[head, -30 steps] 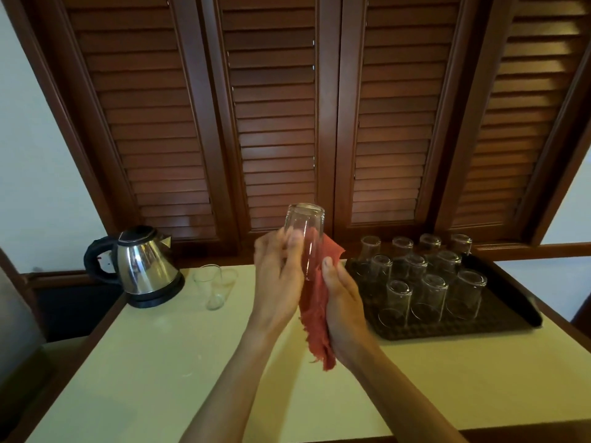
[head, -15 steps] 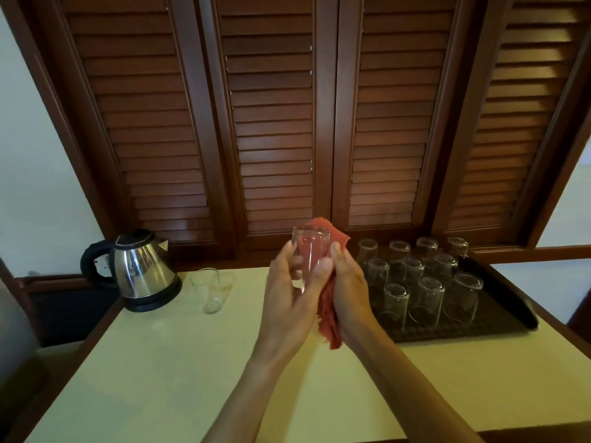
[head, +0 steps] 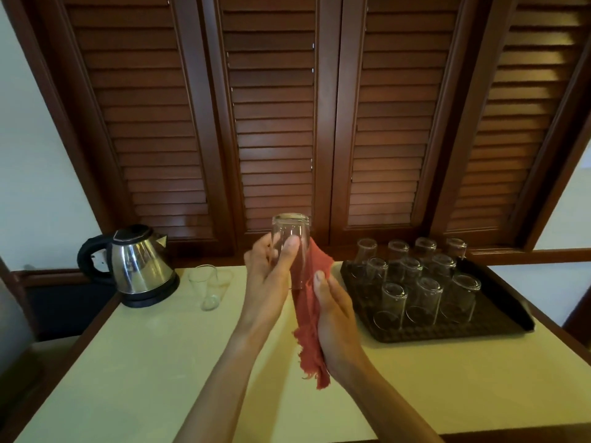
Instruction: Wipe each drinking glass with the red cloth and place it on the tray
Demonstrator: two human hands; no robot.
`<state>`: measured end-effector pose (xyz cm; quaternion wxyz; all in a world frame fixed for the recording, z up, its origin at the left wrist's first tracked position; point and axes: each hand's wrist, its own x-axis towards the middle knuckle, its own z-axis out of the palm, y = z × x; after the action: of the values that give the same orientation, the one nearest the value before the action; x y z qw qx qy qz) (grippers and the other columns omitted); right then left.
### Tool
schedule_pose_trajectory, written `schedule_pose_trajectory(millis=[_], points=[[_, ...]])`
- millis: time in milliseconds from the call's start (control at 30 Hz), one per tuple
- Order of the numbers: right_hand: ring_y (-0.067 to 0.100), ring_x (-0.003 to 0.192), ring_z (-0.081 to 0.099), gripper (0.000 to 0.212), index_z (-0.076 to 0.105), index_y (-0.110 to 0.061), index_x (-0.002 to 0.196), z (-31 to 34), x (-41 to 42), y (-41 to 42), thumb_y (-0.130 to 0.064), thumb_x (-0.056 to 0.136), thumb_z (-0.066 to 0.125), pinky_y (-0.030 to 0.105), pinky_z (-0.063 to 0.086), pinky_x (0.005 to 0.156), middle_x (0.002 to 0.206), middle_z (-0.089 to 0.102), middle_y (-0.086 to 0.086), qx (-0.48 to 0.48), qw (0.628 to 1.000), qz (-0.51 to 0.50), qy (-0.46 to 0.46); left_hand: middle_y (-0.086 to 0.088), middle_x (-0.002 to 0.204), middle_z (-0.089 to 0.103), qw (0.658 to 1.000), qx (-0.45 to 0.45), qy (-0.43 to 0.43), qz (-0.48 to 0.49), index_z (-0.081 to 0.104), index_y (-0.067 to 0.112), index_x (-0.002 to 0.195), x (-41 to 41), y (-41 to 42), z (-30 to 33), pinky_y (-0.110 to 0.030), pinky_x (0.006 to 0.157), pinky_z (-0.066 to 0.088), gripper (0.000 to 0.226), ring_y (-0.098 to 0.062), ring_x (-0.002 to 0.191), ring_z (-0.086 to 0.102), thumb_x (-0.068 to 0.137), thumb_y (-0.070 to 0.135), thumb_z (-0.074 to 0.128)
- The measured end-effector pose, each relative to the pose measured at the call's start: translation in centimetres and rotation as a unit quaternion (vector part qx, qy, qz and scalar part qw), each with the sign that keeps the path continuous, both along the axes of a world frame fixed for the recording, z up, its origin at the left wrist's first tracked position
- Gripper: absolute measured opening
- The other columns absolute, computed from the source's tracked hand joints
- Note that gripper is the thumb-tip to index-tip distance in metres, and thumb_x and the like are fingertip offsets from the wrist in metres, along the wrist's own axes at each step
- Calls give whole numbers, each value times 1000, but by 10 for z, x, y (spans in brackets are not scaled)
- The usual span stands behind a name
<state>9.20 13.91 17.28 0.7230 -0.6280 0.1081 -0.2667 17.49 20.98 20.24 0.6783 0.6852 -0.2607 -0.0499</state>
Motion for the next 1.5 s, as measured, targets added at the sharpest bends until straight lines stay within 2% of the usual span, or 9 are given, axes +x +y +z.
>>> schedule_pose_trajectory(millis=[400, 533, 700, 867, 1033, 1200, 1300, 1400, 1500], points=[[22, 85, 71, 37, 76, -27, 102, 7, -4, -36, -44, 105, 43, 35, 57, 71, 88, 77, 4, 132, 987, -26, 85, -3, 116, 73, 997, -57, -15, 43, 68, 17, 124, -13, -18, -35, -18, 67, 58, 49, -15, 94, 73, 86, 47, 65], [25, 85, 73, 40, 73, -10, 109, 6, -9, -49, -43, 103, 50, 32, 56, 68, 88, 78, 10, 198, 965, -40, 169, -8, 107, 75, 989, -137, 21, 47, 67, 12, 112, -15, -31, -40, -24, 72, 60, 34, -31, 99, 74, 90, 38, 67], [27, 84, 67, 41, 67, -1, 112, 2, -23, -82, -40, 100, 58, 36, 54, 73, 91, 71, 14, 194, 953, -75, 221, -5, 111, 75, 994, -102, -13, 32, 64, 18, 129, -12, -43, -47, -40, 89, 62, 62, -19, 104, 74, 75, 29, 93], [22, 69, 67, 34, 68, -12, 100, 8, -35, -101, -41, 104, 51, 31, 53, 57, 80, 71, 10, 195, 965, -101, 141, -9, 101, 76, 995, -100, -15, 20, 69, 18, 117, -20, -52, -50, -16, 78, 56, 44, -13, 94, 73, 79, 1, 85], [30, 93, 72, 39, 74, -7, 107, -2, -23, -109, -39, 98, 56, 38, 58, 80, 95, 77, 15, 240, 960, -76, 120, -8, 103, 79, 992, -123, 20, -12, 68, 6, 122, -37, -69, -47, -19, 77, 58, 51, -22, 99, 76, 73, 10, 84], [16, 59, 71, 42, 73, -10, 97, -4, -38, -106, -42, 105, 46, 26, 55, 52, 71, 75, 7, 213, 974, -34, 75, -3, 109, 79, 988, -146, 39, 31, 67, 10, 129, -23, -74, -38, -28, 89, 62, 65, -19, 104, 76, 69, 25, 87], [16, 58, 64, 44, 69, -13, 110, -11, -39, -91, -49, 103, 43, 26, 53, 52, 75, 67, 10, 97, 994, -50, 5, -12, 110, 77, 977, -160, 137, 13, 74, 14, 105, -28, -75, -36, -26, 76, 63, 39, -27, 106, 75, 72, 32, 83], [18, 77, 65, 40, 60, -23, 123, -36, -33, -91, -50, 105, 36, 30, 55, 68, 89, 66, 8, -208, 976, -14, -61, -10, 89, 77, 956, -147, 251, -42, 74, 9, 96, -21, -71, -27, -32, 74, 61, 23, -26, 92, 76, 86, 29, 77], [28, 133, 52, 58, 56, -3, 135, -44, -21, -131, -46, 106, 29, 29, 27, 120, 137, 60, 15, -608, 794, -3, -28, -13, 96, 74, 939, -127, 311, -69, 72, 4, 101, -9, -64, -16, -34, 66, 65, 39, -19, 75, 77, 76, 34, 80]])
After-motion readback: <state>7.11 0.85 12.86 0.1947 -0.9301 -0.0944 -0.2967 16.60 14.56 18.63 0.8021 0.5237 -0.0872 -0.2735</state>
